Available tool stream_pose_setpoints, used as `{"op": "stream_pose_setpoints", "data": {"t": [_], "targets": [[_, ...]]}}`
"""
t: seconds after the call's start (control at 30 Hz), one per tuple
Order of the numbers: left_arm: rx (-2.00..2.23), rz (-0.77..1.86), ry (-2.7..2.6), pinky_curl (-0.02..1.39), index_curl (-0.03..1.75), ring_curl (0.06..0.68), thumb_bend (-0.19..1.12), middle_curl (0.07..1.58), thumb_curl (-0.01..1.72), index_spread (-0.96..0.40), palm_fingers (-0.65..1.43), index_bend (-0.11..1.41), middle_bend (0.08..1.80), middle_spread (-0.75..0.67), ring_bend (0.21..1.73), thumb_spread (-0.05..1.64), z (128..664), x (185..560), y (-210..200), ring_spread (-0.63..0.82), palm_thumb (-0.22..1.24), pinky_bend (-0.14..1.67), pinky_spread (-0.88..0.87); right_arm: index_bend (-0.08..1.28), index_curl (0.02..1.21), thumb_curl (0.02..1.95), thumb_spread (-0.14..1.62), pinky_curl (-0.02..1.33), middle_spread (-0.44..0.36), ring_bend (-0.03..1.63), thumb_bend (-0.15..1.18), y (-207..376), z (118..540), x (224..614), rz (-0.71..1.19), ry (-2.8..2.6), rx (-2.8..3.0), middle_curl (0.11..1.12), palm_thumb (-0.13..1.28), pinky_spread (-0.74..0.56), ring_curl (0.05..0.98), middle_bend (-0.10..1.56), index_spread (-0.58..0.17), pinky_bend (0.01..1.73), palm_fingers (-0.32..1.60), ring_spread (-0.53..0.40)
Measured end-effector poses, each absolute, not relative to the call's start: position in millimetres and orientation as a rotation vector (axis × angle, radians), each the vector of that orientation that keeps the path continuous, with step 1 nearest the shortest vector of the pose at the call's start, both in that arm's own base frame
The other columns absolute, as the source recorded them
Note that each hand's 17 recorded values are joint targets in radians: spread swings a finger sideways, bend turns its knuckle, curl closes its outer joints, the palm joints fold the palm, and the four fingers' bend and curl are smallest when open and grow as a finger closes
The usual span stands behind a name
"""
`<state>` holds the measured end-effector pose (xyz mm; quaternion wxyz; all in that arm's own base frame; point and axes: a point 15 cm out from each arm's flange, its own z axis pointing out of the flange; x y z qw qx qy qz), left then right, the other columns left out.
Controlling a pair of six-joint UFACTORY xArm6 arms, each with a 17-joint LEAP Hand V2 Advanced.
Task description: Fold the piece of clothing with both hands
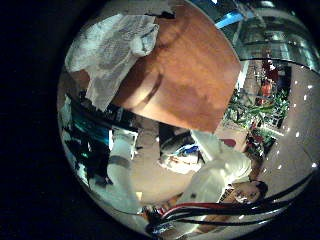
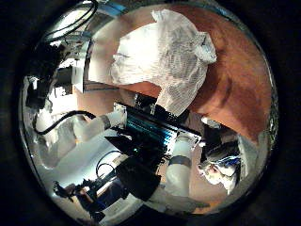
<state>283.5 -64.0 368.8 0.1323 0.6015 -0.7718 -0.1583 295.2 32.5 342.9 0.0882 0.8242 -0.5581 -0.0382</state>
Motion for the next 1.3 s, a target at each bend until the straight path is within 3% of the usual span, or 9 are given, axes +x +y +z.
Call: {"op": "stream_pose_setpoints", "data": {"t": [0.3, 0.63, 0.97, 1.3], "targets": [[1.757, -0.468, -2.212, 0.34, 0.27, 0.206, -0.04, 0.35, 0.24, 0.03, 0.02, 0.15, 0.20, 0.34, 0.81, 0.97, 358.1, 285.0, -59.3, 0.39, -0.02, 0.50, 0.39, 0.16, 0.29, 0.24, 1.16, 0.20, 0.037, 0.55, -0.02, 31.4, 341.9, 303.7, -0.114, -1.652, 2.460, 0.36, 0.17, 0.48, 0.211, 0.25, -0.298, 0.61, 0.21, 0.186], [1.758, -0.442, -2.261, 0.33, 0.28, 0.202, -0.01, 0.35, 0.27, 0.04, 0.03, 0.16, 0.20, 0.32, 0.80, 1.03, 302.3, 291.0, -64.8, 0.40, 0.06, 0.47, 0.41, 0.16, 0.29, 0.24, 1.16, 0.21, 0.039, 0.55, -0.02, 36.2, 329.9, 316.5, -0.176, -1.642, 2.434, 0.36, 0.17, 0.47, 0.211, 0.26, -0.294, 0.60, 0.20, 0.185], [1.722, -0.420, -2.348, 0.33, 0.29, 0.199, -0.02, 0.36, 0.28, 0.05, 0.05, 0.16, 0.20, 0.30, 0.78, 1.05, 252.9, 265.8, -69.4, 0.39, 0.12, 0.45, 0.41, 0.16, 0.28, 0.23, 1.18, 0.22, 0.038, 0.55, -0.02, 39.4, 330.3, 320.9, -0.171, -1.674, 2.416, 0.36, 0.16, 0.47, 0.212, 0.26, -0.295, 0.60, 0.20, 0.184], [1.739, -0.426, -2.443, 0.33, 0.30, 0.194, -0.02, 0.35, 0.29, 0.05, 0.07, 0.16, 0.19, 0.30, 0.77, 1.03, 224.9, 264.3, -56.6, 0.39, 0.14, 0.44, 0.41, 0.15, 0.28, 0.23, 1.19, 0.22, 0.037, 0.55, -0.02, 46.4, 334.8, 324.6, -0.175, -1.704, 2.399, 0.36, 0.13, 0.47, 0.216, 0.27, -0.294, 0.60, 0.20, 0.185]]}}
